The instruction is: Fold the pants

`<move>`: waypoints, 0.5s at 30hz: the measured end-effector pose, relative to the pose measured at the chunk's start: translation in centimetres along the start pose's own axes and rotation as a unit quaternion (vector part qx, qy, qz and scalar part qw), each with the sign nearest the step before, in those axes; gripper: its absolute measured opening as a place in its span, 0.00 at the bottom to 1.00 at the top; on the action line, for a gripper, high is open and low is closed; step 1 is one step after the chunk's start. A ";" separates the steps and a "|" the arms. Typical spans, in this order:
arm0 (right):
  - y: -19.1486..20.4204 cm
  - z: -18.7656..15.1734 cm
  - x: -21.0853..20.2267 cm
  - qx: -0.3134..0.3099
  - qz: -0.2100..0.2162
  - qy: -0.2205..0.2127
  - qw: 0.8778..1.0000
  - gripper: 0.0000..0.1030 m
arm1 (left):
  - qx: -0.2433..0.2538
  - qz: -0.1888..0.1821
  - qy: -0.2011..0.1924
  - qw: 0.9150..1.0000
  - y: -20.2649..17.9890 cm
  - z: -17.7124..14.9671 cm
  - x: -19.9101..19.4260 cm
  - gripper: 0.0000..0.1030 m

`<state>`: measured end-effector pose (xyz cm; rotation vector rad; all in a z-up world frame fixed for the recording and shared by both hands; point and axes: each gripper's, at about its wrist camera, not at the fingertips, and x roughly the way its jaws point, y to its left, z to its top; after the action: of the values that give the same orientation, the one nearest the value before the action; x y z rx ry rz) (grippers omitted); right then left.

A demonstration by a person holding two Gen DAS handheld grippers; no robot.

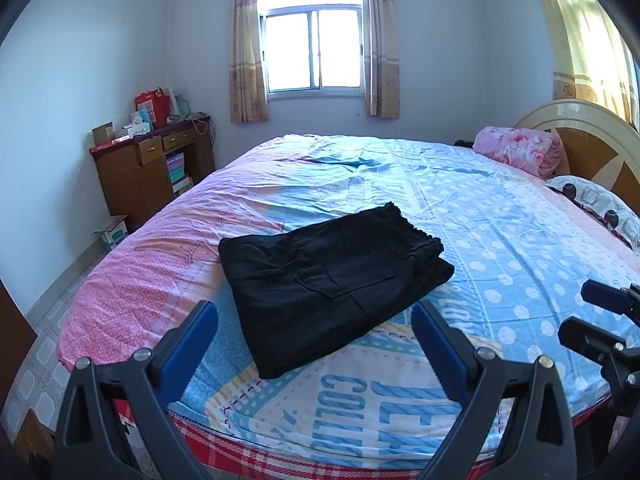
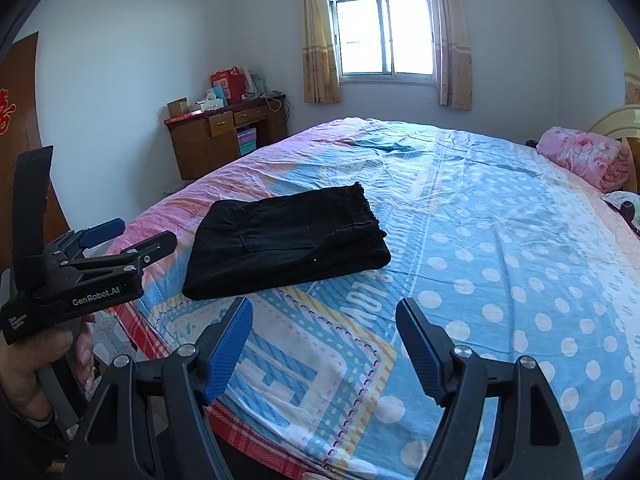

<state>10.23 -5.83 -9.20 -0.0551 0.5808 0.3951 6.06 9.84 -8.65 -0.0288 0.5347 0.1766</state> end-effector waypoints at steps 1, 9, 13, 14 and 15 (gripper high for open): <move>0.1 0.1 -0.1 -0.001 0.000 -0.002 1.000 0.73 | 0.002 0.002 -0.001 1.000 -0.1 0.0 0.0 0.98; 0.1 0.1 -0.4 -0.001 0.001 -0.008 1.000 0.73 | 0.003 0.006 0.005 1.000 -0.2 -0.2 0.4 0.99; 0.1 0.1 -0.6 0.000 0.001 -0.010 1.000 0.74 | 0.001 0.003 0.009 1.000 -0.2 -0.2 0.5 1.00; 0.2 0.1 -0.6 -0.001 0.001 -0.011 1.000 0.74 | 0.000 0.004 0.006 1.000 -0.1 -0.1 0.4 1.00; 0.2 0.2 -0.7 -0.001 0.001 -0.012 1.000 0.74 | -0.001 0.006 0.003 1.000 -0.1 -0.1 0.2 1.00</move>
<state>9.75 -5.90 -8.68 -0.0508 0.5565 0.3976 6.24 9.74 -8.86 -0.0290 0.5409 0.1893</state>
